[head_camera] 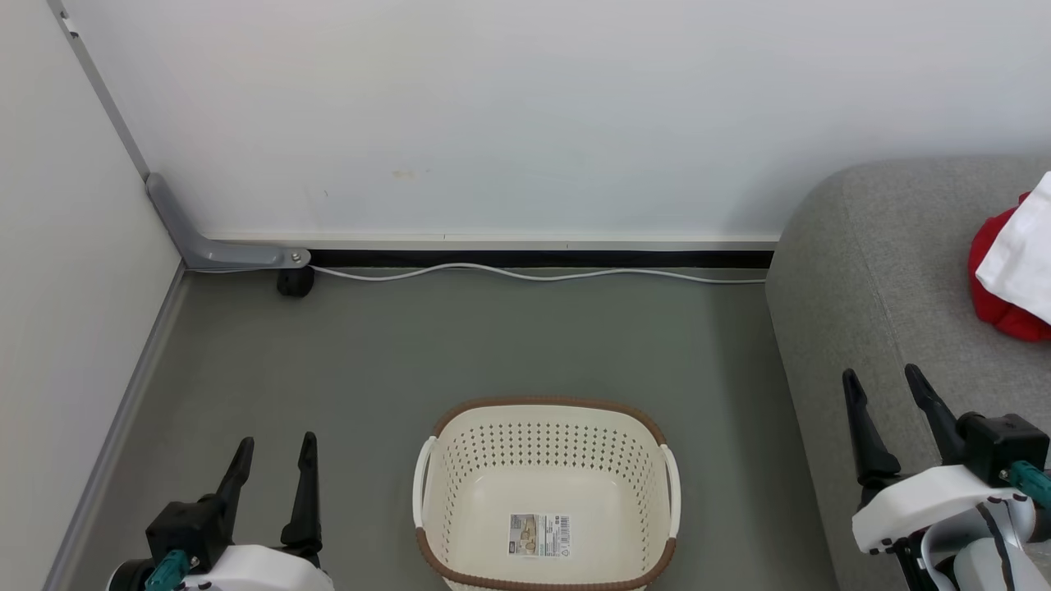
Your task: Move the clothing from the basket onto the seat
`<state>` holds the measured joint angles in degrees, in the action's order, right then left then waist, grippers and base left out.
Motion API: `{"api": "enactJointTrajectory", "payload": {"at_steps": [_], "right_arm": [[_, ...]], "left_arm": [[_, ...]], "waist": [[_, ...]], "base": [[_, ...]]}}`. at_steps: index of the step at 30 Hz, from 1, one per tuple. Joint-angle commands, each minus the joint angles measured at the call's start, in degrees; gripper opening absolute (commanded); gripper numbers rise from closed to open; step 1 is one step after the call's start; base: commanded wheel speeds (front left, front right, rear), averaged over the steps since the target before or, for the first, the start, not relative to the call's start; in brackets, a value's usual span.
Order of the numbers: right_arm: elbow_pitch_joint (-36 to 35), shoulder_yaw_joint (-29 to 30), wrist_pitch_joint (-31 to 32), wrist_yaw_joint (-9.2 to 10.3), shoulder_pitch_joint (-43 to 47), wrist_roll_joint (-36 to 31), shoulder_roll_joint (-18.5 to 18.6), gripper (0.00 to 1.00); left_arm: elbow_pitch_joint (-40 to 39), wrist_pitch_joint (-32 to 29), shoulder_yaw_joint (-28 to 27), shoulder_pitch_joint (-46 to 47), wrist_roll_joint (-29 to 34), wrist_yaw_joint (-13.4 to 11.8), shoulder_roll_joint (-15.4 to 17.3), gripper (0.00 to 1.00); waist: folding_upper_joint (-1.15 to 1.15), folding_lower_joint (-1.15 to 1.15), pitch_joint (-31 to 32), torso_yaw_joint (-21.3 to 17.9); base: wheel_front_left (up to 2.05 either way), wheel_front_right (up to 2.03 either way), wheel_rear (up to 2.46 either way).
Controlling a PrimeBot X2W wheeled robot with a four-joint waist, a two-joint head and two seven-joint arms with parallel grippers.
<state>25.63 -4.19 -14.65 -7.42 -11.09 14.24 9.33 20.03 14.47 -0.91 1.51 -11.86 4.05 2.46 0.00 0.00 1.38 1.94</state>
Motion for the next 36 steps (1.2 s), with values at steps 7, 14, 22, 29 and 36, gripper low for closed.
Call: {"api": "enactJointTrajectory", "payload": {"at_steps": [7, 14, 22, 29, 36], "right_arm": [[-0.03, -0.66, -0.35, -0.07, -1.27, -0.67, 0.19, 1.00], [0.49, -0.57, -0.35, -0.07, -1.84, -0.76, 0.22, 1.00], [2.98, 0.23, 0.10, 0.00, 1.02, -0.40, -1.09, 0.00], [2.30, 1.05, 1.52, 0.00, 1.13, 3.96, -1.39, 0.00], [1.37, 1.49, 2.56, -0.01, 1.45, 8.40, -1.69, 0.00]], "left_arm": [[-0.96, 0.52, -0.55, 1.83, 0.13, 0.22, 0.43, 1.00], [-1.01, 0.52, 0.03, 1.81, 0.11, 0.05, 0.43, 1.00], [2.13, -0.28, 1.95, -0.52, -0.41, -0.01, -0.42, 0.00], [1.93, -1.74, 1.22, -0.03, -4.85, 0.18, -0.37, 0.00], [1.31, -2.70, 1.02, 0.11, -9.40, 0.37, -0.32, 0.00]], "waist": [[0.00, 0.00, -0.28, -0.26], [0.00, 0.00, -0.41, -0.54], [0.00, 0.00, -0.51, -0.74], [0.00, 0.12, -0.42, -0.81], [0.00, 0.00, -0.62, -0.87]], "base": [[0.00, 0.00, 0.00], [0.00, 0.00, 0.00], [0.00, 0.00, 0.00], [0.00, 0.00, 0.00], [0.00, 0.00, 0.00]]}}
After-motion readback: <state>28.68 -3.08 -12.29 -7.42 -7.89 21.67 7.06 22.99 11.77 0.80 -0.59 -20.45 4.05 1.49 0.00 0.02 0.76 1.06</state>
